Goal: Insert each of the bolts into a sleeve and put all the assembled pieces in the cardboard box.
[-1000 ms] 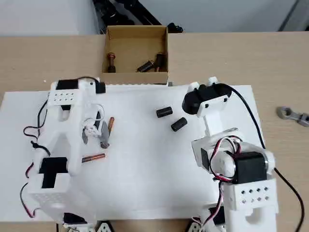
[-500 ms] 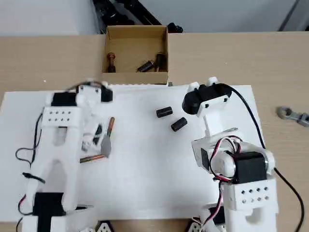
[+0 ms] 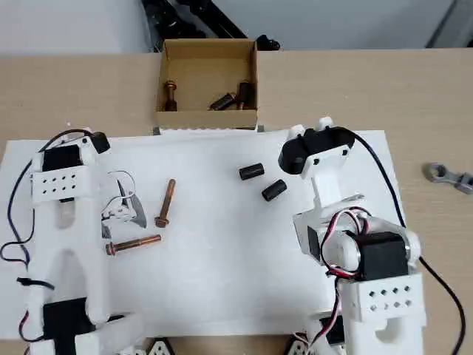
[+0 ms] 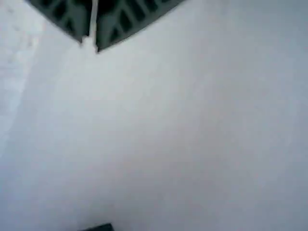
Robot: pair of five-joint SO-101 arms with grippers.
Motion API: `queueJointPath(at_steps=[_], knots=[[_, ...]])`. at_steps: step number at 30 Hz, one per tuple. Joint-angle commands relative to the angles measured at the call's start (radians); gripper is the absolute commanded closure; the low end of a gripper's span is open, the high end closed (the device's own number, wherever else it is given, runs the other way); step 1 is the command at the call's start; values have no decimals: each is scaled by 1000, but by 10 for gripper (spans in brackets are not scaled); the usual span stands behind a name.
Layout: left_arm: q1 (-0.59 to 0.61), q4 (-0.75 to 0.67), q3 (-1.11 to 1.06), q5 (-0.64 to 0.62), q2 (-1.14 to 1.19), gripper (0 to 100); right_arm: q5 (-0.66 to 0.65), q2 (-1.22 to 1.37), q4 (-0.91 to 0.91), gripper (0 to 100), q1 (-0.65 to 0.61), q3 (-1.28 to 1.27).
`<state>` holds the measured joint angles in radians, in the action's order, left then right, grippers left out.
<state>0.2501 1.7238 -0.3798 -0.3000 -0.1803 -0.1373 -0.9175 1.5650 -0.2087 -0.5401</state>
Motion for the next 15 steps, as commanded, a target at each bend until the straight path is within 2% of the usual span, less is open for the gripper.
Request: queueJointPath(at_steps=[1, 4, 6, 15], knots=[[-11, 23, -27, -21, -34, 775, -12, -15, -27, 995, 2, 6], [-11, 26, -36, -158, -32, 775, -12, -15, -28, 995, 2, 5], [-11, 20, -62, -201, -32, 773, -12, -15, -28, 995, 2, 5], [-11, -2, -68, -209, -41, 773, -12, -15, -30, 994, 2, 5]])
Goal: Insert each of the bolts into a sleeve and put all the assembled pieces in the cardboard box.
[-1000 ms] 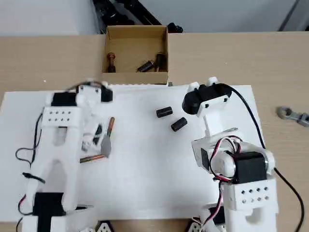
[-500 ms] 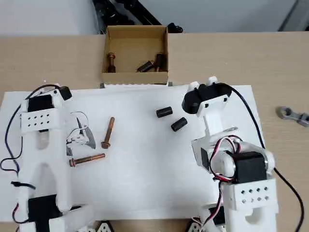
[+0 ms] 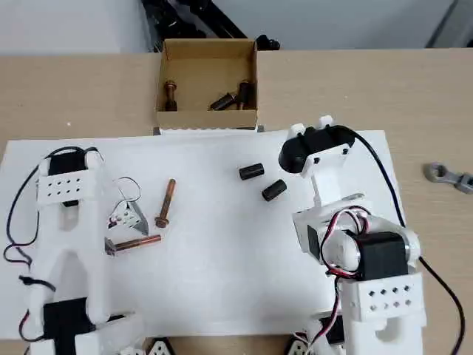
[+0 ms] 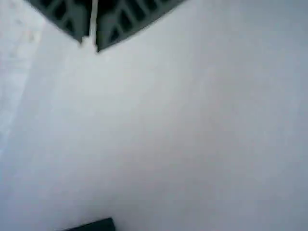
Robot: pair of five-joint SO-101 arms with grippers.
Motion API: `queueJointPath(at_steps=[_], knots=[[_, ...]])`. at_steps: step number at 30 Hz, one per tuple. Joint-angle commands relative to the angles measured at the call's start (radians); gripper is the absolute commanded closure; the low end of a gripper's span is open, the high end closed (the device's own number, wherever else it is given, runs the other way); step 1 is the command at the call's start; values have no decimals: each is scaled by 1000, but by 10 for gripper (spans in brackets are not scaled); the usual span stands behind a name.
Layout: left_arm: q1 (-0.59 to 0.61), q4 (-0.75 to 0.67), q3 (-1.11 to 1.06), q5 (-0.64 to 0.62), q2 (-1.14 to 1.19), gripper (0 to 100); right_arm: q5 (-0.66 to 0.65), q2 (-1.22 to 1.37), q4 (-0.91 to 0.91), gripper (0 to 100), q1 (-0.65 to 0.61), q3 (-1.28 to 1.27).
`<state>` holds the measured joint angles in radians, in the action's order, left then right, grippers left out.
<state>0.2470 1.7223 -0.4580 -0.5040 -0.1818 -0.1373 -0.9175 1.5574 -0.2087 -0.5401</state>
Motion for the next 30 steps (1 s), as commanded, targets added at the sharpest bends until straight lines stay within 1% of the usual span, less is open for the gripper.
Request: queueJointPath(at_steps=[1, 3, 4, 12, 17, 25, 30], knots=[[-8, 0, 8, -5, -40, 773, -12, -15, -22, 994, 2, 5], [-8, 0, 4, -9, -32, 774, -12, -15, -22, 994, 2, 5], [-11, 0, 5, -32, -41, 775, -12, -15, -22, 994, 2, 5], [-51, -34, -16, -384, -31, 775, -12, -15, -22, 994, 2, 5], [-51, -29, -65, -509, -31, 774, -12, -15, -22, 994, 2, 5], [-51, -43, -81, -512, -18, 775, -12, -15, -22, 994, 2, 5], [-46, -95, -81, -511, 117, 775, -12, -15, -22, 994, 2, 5]])
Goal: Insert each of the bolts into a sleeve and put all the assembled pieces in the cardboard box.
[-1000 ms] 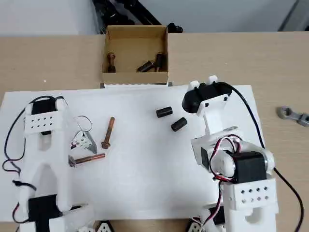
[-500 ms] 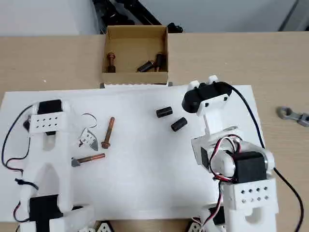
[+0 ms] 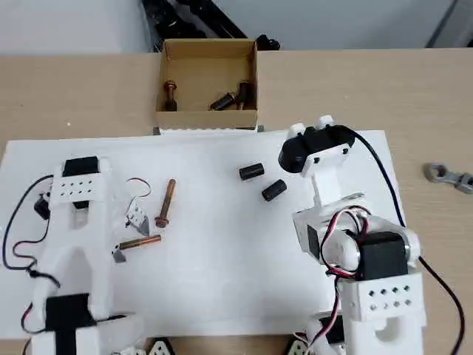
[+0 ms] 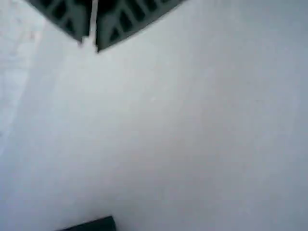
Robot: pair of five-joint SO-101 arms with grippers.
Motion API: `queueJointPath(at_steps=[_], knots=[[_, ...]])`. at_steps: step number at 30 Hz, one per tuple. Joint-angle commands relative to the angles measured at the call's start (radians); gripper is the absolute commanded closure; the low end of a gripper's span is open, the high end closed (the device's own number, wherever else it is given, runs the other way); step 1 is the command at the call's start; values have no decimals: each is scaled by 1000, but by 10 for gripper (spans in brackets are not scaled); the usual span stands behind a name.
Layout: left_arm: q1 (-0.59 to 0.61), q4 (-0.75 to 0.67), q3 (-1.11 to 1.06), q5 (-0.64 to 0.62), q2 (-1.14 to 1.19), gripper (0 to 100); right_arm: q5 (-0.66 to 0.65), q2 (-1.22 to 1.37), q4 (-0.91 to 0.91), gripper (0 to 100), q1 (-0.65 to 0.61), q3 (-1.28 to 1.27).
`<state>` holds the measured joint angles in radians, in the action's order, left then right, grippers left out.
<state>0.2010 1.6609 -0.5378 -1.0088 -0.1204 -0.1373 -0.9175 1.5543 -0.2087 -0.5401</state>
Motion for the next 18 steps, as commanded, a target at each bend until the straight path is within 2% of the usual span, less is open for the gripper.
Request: queueJointPath(at_steps=[1, 6, 13, 18], knots=[[0, -44, 5, -6, 92, 775, -12, -15, -19, 994, 2, 5], [5, -100, 30, 11, 224, 776, -12, -15, -18, 994, 2, 5], [8, -196, 27, 29, 244, 782, -12, -15, -18, 994, 2, 5], [8, -207, 30, 31, 236, 934, -12, -15, -18, 994, 2, 5]])
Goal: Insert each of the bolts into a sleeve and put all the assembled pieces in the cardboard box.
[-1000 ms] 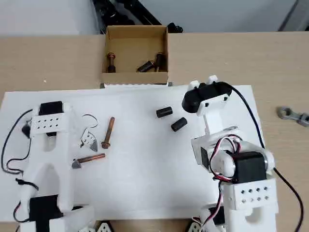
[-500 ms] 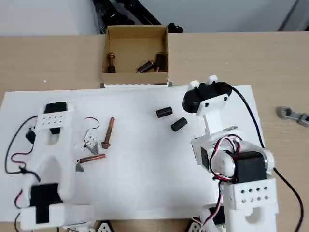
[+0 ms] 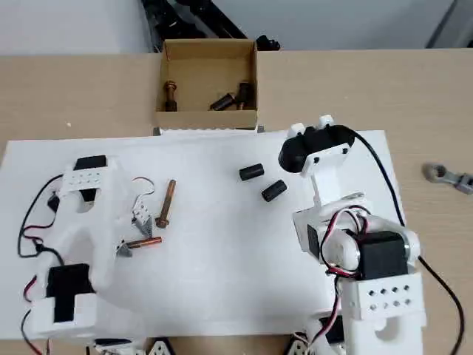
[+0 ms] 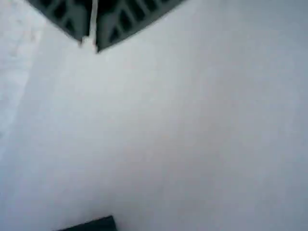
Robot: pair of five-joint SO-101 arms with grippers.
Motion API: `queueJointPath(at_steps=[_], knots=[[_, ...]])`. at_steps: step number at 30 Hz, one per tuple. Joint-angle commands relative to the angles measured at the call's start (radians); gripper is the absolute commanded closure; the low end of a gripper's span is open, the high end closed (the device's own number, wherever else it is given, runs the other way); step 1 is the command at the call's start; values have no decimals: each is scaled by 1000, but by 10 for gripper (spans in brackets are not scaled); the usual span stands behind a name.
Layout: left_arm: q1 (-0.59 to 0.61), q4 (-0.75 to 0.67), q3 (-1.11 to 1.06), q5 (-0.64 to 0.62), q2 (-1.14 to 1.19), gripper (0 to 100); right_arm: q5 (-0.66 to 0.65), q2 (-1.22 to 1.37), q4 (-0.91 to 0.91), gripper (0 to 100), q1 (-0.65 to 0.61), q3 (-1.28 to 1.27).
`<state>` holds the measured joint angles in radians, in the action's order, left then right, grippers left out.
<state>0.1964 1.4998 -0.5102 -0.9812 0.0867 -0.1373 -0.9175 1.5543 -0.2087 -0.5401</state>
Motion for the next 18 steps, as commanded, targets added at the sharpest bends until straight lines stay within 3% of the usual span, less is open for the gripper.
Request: queueJointPath(at_steps=[1, 8, 11, 18], knots=[[12, -46, 2, 3, 37, 976, -12, -15, -18, 994, 2, 5], [9, -18, 8, 6, 29, 994, -12, -15, -18, 994, 2, 5], [-15, 6, 15, 63, 28, 994, -12, -15, -18, 994, 2, 5], [-75, 252, 274, 170, 28, 994, -12, -15, -18, 994, 2, 5]])
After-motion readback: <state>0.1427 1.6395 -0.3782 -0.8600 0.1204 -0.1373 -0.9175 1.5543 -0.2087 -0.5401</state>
